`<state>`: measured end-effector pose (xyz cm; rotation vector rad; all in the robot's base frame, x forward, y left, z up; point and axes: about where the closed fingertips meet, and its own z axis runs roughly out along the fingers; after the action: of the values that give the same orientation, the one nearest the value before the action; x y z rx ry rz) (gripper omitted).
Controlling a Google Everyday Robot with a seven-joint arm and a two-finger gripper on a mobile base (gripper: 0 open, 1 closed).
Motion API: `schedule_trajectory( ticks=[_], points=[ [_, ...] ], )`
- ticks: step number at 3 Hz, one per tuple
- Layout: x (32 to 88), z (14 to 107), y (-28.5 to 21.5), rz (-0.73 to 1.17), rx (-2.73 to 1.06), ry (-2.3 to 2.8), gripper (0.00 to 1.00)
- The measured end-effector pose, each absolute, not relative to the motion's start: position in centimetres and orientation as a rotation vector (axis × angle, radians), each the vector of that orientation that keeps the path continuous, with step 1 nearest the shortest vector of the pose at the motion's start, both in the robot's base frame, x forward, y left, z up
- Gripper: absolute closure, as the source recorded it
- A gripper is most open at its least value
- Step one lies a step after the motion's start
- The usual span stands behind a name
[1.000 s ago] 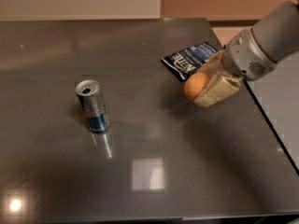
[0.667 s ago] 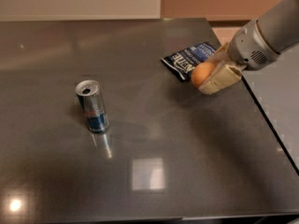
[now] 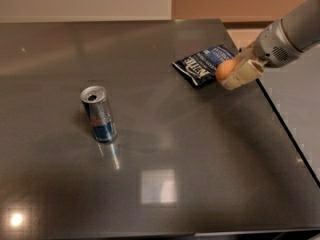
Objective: Move orange near blue chip bag
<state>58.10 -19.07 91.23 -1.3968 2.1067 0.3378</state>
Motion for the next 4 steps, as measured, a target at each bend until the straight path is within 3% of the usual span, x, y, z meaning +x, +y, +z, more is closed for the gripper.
schedule_trajectory(
  ticks=[3, 4],
  points=[
    [62.4, 87.7, -20.9, 0.353, -1.297, 2.182, 1.0],
    [63.4, 86.9, -21.4, 0.335, -1.279, 2.193, 0.82]
  ],
)
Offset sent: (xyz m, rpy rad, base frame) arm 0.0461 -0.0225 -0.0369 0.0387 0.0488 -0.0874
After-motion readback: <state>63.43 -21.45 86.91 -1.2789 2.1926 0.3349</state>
